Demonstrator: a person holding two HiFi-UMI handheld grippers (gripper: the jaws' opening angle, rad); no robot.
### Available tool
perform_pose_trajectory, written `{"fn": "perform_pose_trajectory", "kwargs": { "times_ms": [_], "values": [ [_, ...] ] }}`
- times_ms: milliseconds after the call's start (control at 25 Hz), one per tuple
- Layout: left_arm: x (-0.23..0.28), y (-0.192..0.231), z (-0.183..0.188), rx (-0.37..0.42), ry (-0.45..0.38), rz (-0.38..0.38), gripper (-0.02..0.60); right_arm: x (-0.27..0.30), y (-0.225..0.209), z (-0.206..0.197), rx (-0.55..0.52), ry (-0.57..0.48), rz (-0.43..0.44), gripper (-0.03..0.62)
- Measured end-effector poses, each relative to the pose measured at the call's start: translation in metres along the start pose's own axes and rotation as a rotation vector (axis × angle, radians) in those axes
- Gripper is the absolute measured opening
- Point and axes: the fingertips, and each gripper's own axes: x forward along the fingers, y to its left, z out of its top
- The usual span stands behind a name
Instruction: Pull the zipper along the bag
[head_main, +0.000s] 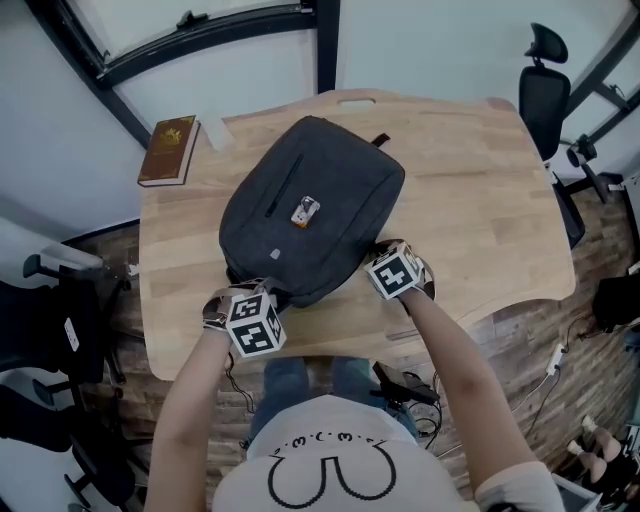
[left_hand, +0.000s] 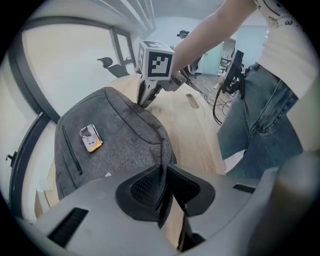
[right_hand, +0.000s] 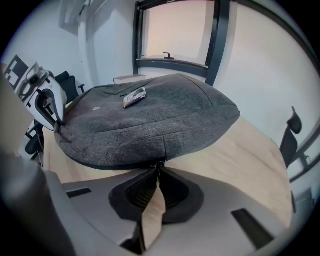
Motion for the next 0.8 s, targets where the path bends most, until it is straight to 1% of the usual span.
{"fn": "perform_pose_trajectory", "kwargs": {
  "times_ms": [40, 80, 200, 240, 280, 320, 400, 480, 520, 560, 600, 640, 720, 760, 800],
  "values": [
    [0.003, -0.002, 0.005, -0.047, -0.012, -0.006, 0.058, 0.002, -0.004, 0.002, -0.016, -0.001, -0.013, 0.071],
    [0.006, -0.004, 0.012, -0.111, -0.027, -0.014, 0.058, 0.003, -0.01, 0.004, -0.029, -0.008, -0.027, 0.072],
    [0.016, -0.005, 0.032, -0.324, -0.087, -0.041, 0.061, 0.003, -0.03, 0.008, -0.02, -0.034, -0.064, 0.097],
    [0.019, -0.004, 0.038, -0.372, -0.109, -0.039, 0.064, 0.0, -0.033, 0.009, 0.003, -0.041, -0.059, 0.119],
    [0.021, -0.003, 0.041, -0.399, -0.13, -0.028, 0.069, -0.005, -0.034, 0.009, 0.034, -0.053, -0.044, 0.136],
    [0.022, -0.002, 0.044, -0.402, -0.147, -0.009, 0.072, -0.011, -0.033, 0.011, 0.07, -0.075, -0.026, 0.152],
    [0.023, -0.001, 0.048, -0.361, -0.162, 0.038, 0.077, -0.028, -0.032, 0.015, 0.142, -0.142, 0.007, 0.155],
    [0.021, -0.001, 0.049, -0.321, -0.155, 0.068, 0.081, -0.048, -0.031, 0.019, 0.208, -0.215, 0.034, 0.156],
    [0.02, -0.001, 0.049, -0.316, -0.149, 0.079, 0.088, -0.058, -0.03, 0.022, 0.236, -0.252, 0.046, 0.156],
    [0.017, 0.0, 0.048, -0.32, -0.147, 0.09, 0.119, -0.069, -0.03, 0.026, 0.256, -0.289, 0.054, 0.156],
    [0.012, 0.002, 0.048, -0.332, -0.153, 0.105, 0.146, -0.081, -0.031, 0.031, 0.27, -0.329, 0.056, 0.156],
    [0.006, 0.005, 0.049, -0.352, -0.171, 0.125, 0.152, -0.094, -0.032, 0.035, 0.277, -0.37, 0.05, 0.145],
    [-0.013, 0.014, 0.053, -0.418, -0.237, 0.182, 0.152, -0.121, -0.038, 0.044, 0.273, -0.454, 0.022, 0.075],
    [-0.024, 0.02, 0.057, -0.457, -0.278, 0.218, 0.152, -0.135, -0.041, 0.047, 0.268, -0.493, 0.007, 0.052],
    [-0.035, 0.027, 0.06, -0.492, -0.317, 0.258, 0.151, -0.147, -0.045, 0.05, 0.263, -0.528, -0.006, 0.052]
  ]
}}
